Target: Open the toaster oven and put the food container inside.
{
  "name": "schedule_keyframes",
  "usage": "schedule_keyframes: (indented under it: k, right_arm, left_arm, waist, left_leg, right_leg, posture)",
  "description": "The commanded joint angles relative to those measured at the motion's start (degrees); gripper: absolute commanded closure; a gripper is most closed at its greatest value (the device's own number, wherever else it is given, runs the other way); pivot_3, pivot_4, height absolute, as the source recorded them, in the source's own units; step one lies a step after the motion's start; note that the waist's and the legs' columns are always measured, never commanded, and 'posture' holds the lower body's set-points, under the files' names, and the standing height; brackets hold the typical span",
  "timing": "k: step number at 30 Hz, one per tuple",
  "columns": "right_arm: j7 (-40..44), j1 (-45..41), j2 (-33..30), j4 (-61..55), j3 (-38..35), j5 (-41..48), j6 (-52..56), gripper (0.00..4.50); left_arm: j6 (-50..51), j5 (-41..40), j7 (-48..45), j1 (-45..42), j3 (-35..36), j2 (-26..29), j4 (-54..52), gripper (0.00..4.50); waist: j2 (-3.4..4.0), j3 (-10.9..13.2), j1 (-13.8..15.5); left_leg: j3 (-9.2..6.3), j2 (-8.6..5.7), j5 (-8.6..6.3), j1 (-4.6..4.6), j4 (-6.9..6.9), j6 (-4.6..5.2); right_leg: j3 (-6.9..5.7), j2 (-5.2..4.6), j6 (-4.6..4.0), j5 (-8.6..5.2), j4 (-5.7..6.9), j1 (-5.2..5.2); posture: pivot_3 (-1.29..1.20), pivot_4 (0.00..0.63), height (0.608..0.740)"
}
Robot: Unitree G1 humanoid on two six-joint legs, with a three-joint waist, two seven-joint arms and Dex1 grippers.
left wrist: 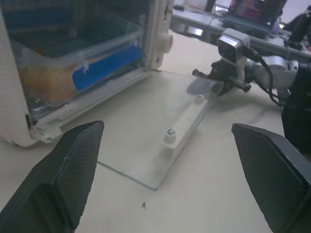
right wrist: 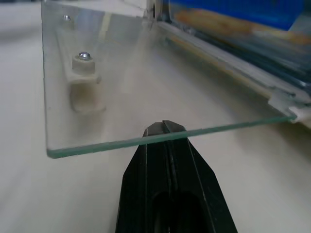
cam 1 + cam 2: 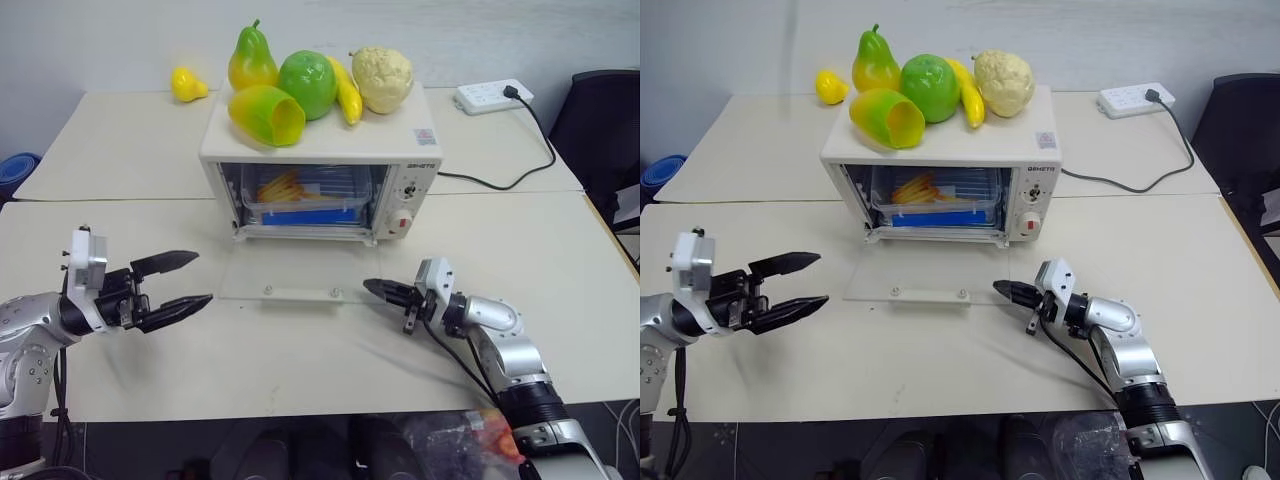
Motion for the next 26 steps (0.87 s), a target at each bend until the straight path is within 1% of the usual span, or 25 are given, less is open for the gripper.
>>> schedule_keyframes:
  k: [1,4,7,8,9,11,13,15,18,22,23,25,26]
  right_arm:
    - [-3.26,-1.46,1.01,-7.08,-5.71,8.25,4.32,4.5]
    - [-6.23,-2.77,0.58,-10.87,-9.91,14.61,10.0,4.5]
    - [-7.09,-3.09,-1.85,-15.09,-12.85,18.81,14.73,4.5]
    - [-6.0,-1.69,-3.71,-17.21,-13.04,18.25,14.95,4.32]
    - [-3.99,0.64,-6.14,-19.53,-12.69,17.68,15.51,4.13]
    - [-0.98,4.22,-9.32,-22.33,-11.83,16.26,14.98,3.64]
    - [4.05,10.02,-12.48,-23.11,-11.01,11.49,8.27,2.98]
    - [7.21,14.43,-13.99,-22.75,-11.17,8.56,3.09,2.33]
    - [8.84,17.82,-14.31,-21.07,-12.0,6.37,-1.82,1.38]
    - [8.46,18.76,-13.86,-16.25,-13.07,3.72,-7.2,0.02]
    - [8.72,18.99,-13.98,-15.16,-13.23,3.16,-8.69,0.02]
    - [7.09,19.19,-13.49,-12.88,-14.36,2.32,-10.7,0.02]
    - [6.09,19.58,-13.37,-12.83,-14.75,2.17,-10.85,0.02]
  left_arm:
    - [-0.23,-2.21,5.57,0.12,4.14,-1.67,-3.5,0.03]
    - [-0.68,-2.65,7.97,0.14,5.38,-2.78,-4.23,0.03]
    - [-3.56,0.92,7.35,1.77,3.93,-2.51,-4.08,0.03]
    - [-5.56,3.47,6.41,2.61,2.58,-1.92,-3.49,0.01]
    - [-7.16,6.33,5.8,3.55,1.13,-0.96,-2.76,0.0]
    - [-8.92,9.53,5.76,4.57,-0.21,0.07,-1.92,0.0]
    - [-12.66,12.9,4.65,6.81,-1.34,0.93,-2.56,0.0]
    - [-15.65,14.87,2.97,9.32,-1.97,1.26,-2.67,0.0]
    - [-18.48,16.64,2.3,12.77,-2.32,0.66,-2.19,0.0]
    - [-20.74,18.41,3.55,15.36,-2.51,-0.68,-0.98,0.0]
    - [-21.01,18.45,4.01,15.65,-2.34,-1.03,-0.95,0.0]
    - [-18.0,15.0,8.12,14.07,-0.78,-3.58,-2.24,0.0]
    - [-17.4,14.73,9.51,13.6,-0.33,-4.13,-2.63,0.0]
  waist:
    - [0.0,0.0,0.18]
    - [0.0,0.0,0.43]
    - [0.01,0.0,0.44]
    - [0.01,0.0,0.47]
    - [0.02,0.0,0.55]
    - [0.02,0.0,0.9]
    - [0.01,0.01,0.77]
    - [0.01,0.0,0.73]
    - [0.01,0.01,0.27]
    - [0.01,0.01,0.44]
    - [0.01,0.01,0.5]
    - [0.03,0.01,0.77]
    - [0.03,0.01,0.77]
  left_leg:
    - [0.0,0.0,0.0,0.0,0.01,-0.01]
    - [-0.01,0.0,0.0,0.01,0.03,-0.01]
    - [-0.01,0.0,0.0,0.01,0.02,-0.01]
    - [-0.01,0.0,-0.01,0.01,0.0,-0.01]
    - [-0.01,0.0,-0.01,0.0,-0.02,-0.01]
    - [-0.05,-0.02,-0.02,-0.03,-0.09,0.02]
    - [-0.03,-0.01,-0.05,-0.04,-0.12,0.06]
    - [0.01,-0.02,-0.08,-0.04,-0.11,0.11]
    - [0.17,-0.02,-0.09,0.01,-0.1,0.14]
    - [0.21,0.02,-0.09,0.18,-0.1,0.14]
    - [0.18,0.02,-0.09,0.18,-0.1,0.13]
    - [0.17,0.03,-0.09,0.17,-0.1,0.13]
    - [0.16,0.01,-0.09,0.16,-0.09,0.14]
  right_leg:
    - [0.0,0.0,0.0,0.0,-0.01,0.0]
    - [-0.01,0.01,0.0,0.0,-0.02,0.0]
    - [0.0,0.0,0.0,0.0,-0.03,0.0]
    - [0.0,0.0,0.0,0.0,-0.05,0.0]
    - [0.0,0.0,0.0,0.0,-0.08,0.0]
    - [-0.03,0.0,-0.01,0.0,-0.18,0.01]
    - [0.0,0.01,0.0,0.0,-0.27,0.03]
    - [0.02,0.0,0.0,0.0,-0.3,0.05]
    - [0.15,0.0,0.01,0.0,-0.27,0.04]
    - [0.2,0.01,0.0,0.0,-0.14,0.13]
    - [0.19,0.01,0.0,0.0,-0.13,0.13]
    - [0.18,0.0,-0.01,0.0,-0.13,0.13]
    - [0.18,-0.03,-0.01,0.0,-0.13,0.13]
  posture:
    - [0.0,0.15,0.74]
    - [0.0,0.15,0.74]
    - [0.0,0.15,0.74]
    - [0.0,0.15,0.74]
    - [0.0,0.15,0.74]
    - [0.0,0.15,0.74]
    - [0.0,0.15,0.74]
    - [0.0,0.15,0.74]
    - [0.0,0.15,0.74]
    - [0.0,0.15,0.74]
    - [0.0,0.15,0.74]
    - [0.0,0.15,0.74]
    - [0.0,0.15,0.74]
